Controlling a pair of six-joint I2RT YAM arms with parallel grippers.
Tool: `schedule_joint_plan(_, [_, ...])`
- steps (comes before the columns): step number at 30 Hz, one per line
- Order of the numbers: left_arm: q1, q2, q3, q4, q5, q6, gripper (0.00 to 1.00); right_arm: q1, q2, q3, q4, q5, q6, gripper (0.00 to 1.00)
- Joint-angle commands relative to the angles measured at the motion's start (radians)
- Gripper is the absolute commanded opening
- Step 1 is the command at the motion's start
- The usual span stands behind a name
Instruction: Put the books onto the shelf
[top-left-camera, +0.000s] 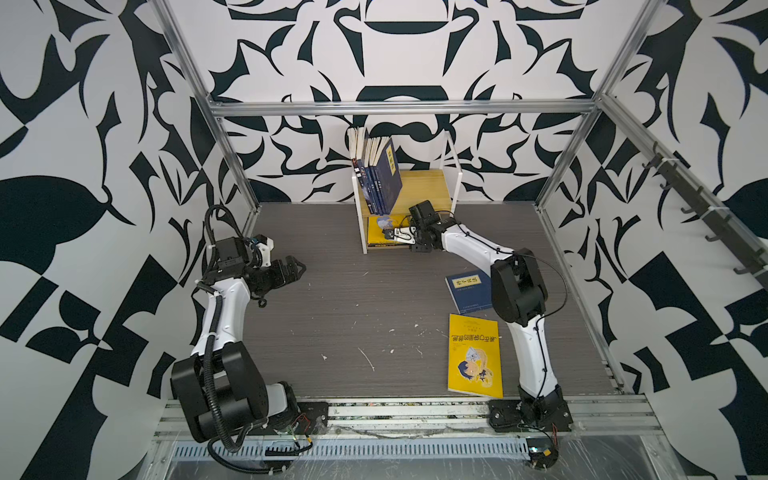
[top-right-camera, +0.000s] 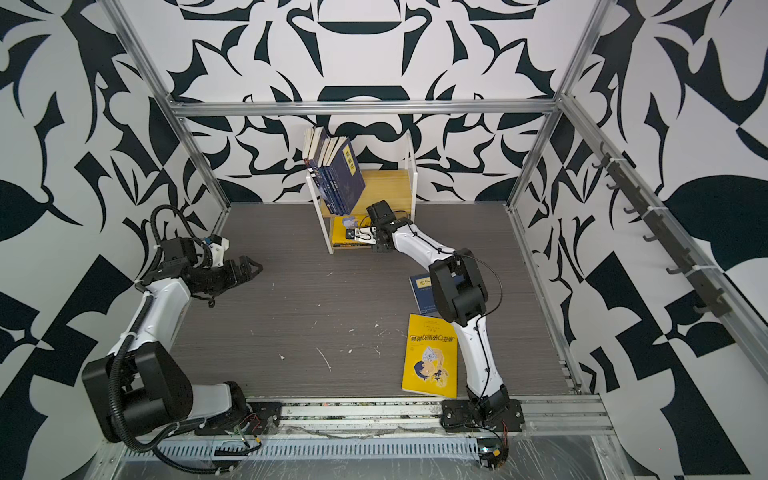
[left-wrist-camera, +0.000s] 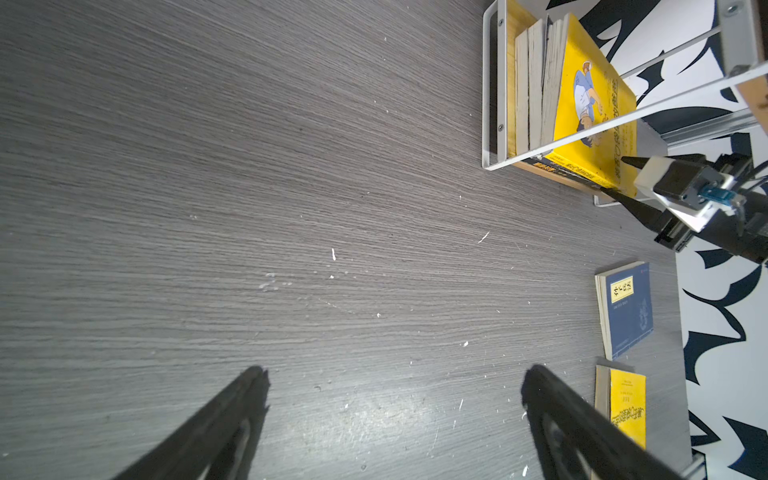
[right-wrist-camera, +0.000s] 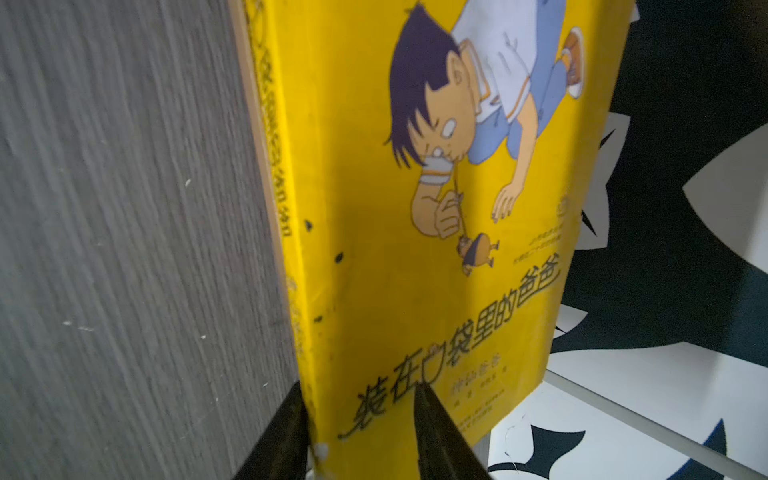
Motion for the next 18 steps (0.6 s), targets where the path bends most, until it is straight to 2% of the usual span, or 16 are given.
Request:
schedule_joint_plan(1, [0.005, -0.019, -0.003, -0.004, 0.020, -0.005, 1.00, -0.008, -0.059, 0.019, 0.001, 0.014, -0.008, 0.42])
schedule_joint_plan(11, [0.005, -0.017, -0.005, -0.004, 0.021, -0.006, 1.00, -0.011, -0.068, 0.010, 0.005, 0.023, -0.021, 0.45])
schedule_joint_plan(18, [0.005, -0.018, -0.007, -0.002, 0.022, -0.005, 1.00, -0.019, -0.071, -0.001, 0.011, 0.022, -0.019, 0.38])
